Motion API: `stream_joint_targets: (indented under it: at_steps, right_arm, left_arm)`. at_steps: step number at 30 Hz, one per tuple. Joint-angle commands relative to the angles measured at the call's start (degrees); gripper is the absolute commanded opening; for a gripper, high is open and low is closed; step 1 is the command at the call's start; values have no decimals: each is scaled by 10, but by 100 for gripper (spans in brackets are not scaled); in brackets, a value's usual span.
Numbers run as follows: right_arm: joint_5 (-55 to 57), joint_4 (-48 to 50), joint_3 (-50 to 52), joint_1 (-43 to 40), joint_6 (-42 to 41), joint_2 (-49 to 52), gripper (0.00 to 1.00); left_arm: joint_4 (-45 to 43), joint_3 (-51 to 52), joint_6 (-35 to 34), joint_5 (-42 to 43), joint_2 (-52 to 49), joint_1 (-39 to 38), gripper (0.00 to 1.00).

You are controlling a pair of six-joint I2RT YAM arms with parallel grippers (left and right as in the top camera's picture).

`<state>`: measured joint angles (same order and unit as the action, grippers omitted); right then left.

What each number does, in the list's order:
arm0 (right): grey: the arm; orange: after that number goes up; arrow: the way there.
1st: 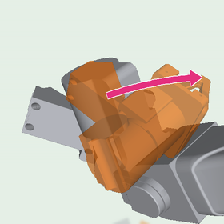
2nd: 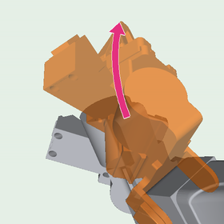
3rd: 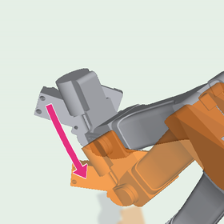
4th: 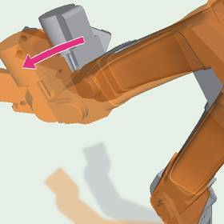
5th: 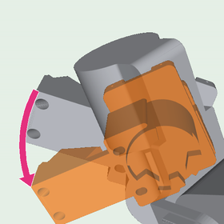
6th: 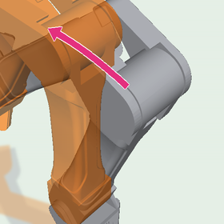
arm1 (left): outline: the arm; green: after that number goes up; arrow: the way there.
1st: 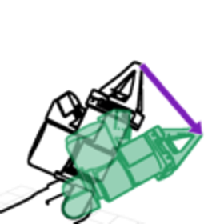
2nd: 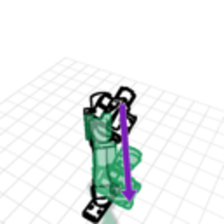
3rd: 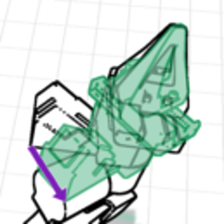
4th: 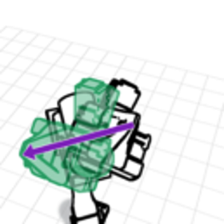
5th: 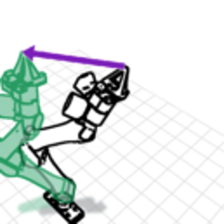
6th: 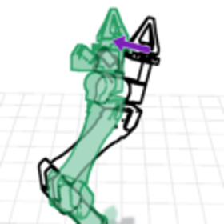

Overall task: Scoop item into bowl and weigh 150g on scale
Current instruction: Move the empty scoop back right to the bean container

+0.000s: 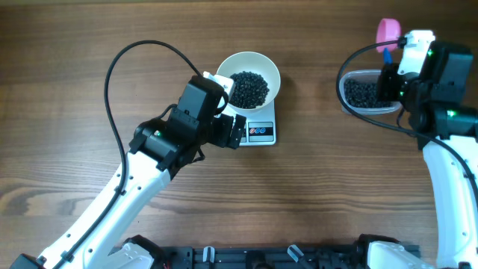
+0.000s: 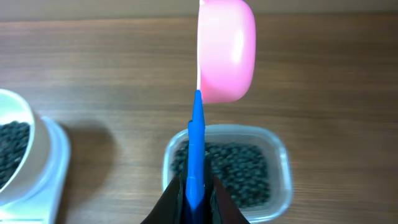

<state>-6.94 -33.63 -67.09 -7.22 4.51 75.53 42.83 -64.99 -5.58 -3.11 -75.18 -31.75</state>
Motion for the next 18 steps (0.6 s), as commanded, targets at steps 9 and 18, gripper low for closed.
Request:
stream_joint_targets:
  at_steps: [9,18]
  right_arm:
    - [-76,16,0,-2,0,20,4]
    - [-78,36,0,-2,53,23,4]
  left_arm:
    - [-1,-8,9,5,-4,1,100]
    - [-1,-8,9,5,-4,1,100]
